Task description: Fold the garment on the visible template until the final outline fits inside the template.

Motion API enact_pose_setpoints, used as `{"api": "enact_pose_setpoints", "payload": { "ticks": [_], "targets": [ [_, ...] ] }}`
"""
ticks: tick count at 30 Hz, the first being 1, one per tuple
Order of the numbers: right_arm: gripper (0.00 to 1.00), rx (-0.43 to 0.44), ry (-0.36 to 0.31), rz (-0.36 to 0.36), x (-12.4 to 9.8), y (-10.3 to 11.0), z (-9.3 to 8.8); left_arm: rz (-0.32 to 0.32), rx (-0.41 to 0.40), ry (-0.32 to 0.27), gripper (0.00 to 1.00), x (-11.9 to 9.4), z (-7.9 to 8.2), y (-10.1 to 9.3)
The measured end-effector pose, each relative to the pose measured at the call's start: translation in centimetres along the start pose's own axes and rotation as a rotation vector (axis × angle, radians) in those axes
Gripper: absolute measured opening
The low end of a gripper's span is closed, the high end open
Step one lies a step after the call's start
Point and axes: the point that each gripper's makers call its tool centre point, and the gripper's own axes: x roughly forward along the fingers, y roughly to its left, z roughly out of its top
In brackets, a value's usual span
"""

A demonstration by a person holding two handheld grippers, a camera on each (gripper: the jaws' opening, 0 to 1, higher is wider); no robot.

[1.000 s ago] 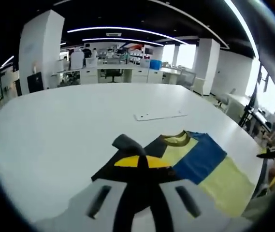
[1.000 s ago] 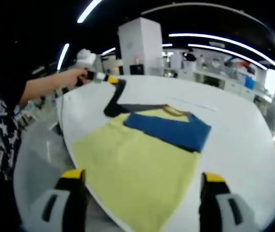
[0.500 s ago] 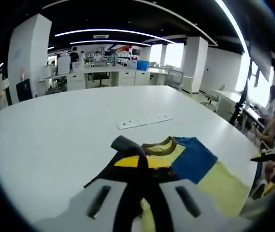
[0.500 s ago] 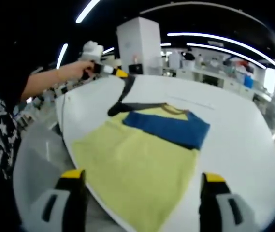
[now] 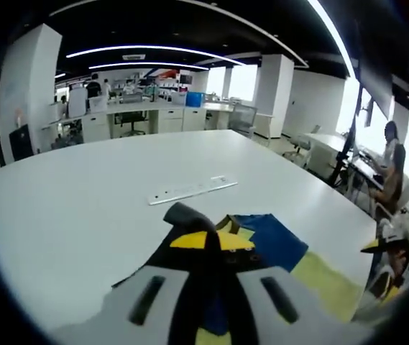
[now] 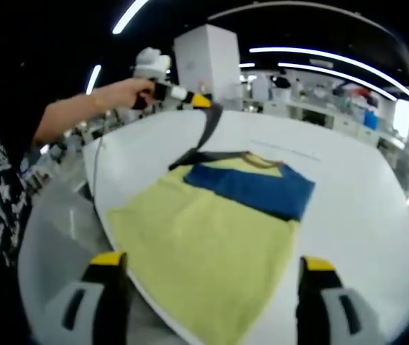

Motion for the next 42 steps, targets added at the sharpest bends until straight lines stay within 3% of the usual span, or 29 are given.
{"api": "enact_pose_setpoints", "payload": {
  "ticks": [5, 9, 25, 42],
  "targets": [
    [0.99, 0.004, 0.005, -0.003, 0.0, -0.1, -0.1, -0.020, 0.018, 0.006, 0.00, 1.0, 0.1, -0.9],
    [0.99, 0.007, 0.009, -0.003, 0.0, -0.1, -0.3, -0.035, -0.014, -0.004, 0.00, 1.8, 0.2, -1.4],
    [0.99, 0.017, 0.001, -0.006, 0.0, -0.5, -0.2, -0.147, 0.049, 0.005, 0.00, 5.2, 0.0, -7.6],
    [0.99, 0.000, 0.027, 0.002, 0.5, 0.0, -0.4, -0.259, 0.083, 0.042, 0.00, 7.1, -2.3, -12.3]
  ]
}}
